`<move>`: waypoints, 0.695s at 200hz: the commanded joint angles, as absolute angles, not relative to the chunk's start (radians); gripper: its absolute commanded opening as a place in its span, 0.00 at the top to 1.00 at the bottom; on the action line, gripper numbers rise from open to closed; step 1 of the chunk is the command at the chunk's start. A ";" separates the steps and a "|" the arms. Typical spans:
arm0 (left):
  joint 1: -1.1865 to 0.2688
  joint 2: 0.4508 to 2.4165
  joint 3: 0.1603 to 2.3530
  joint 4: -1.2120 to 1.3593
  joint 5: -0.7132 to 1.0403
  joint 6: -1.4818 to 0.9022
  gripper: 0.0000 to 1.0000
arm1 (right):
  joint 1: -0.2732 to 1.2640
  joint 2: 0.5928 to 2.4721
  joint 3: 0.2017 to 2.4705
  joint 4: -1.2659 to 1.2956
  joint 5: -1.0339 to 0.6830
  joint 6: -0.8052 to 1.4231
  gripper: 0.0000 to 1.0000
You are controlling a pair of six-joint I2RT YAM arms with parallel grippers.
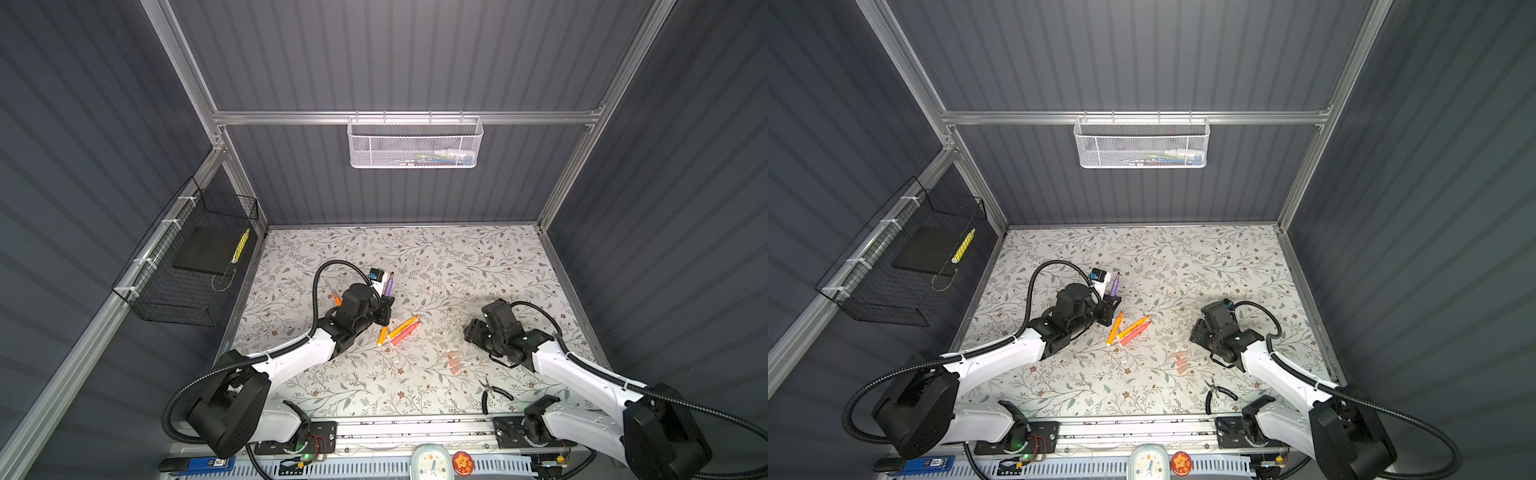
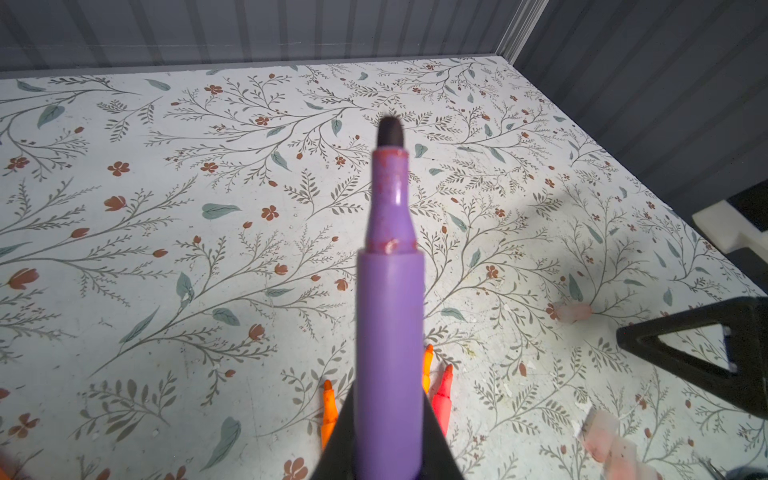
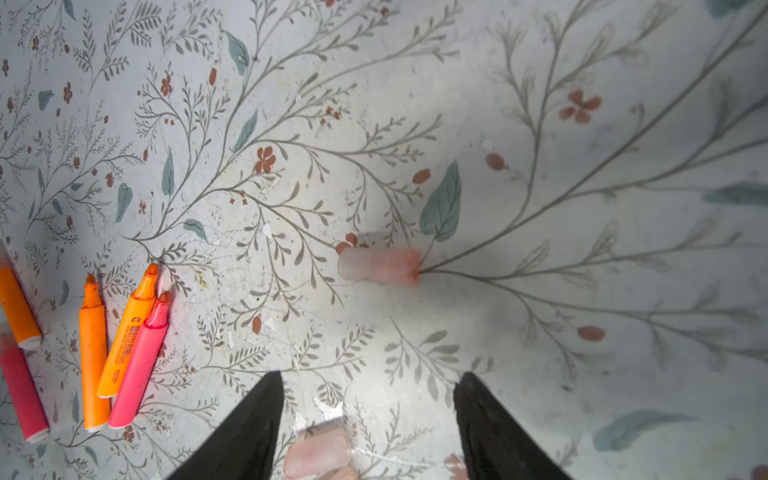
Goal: Insert the pens into the pen caps
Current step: 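Move the right gripper over the translucent pink caps and lower around one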
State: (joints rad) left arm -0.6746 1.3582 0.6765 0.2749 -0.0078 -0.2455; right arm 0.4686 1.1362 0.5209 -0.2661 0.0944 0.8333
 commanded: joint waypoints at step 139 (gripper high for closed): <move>-0.676 1.343 0.676 0.268 -0.018 -0.222 1.00 | 0.461 1.563 0.724 -0.104 0.067 0.581 0.16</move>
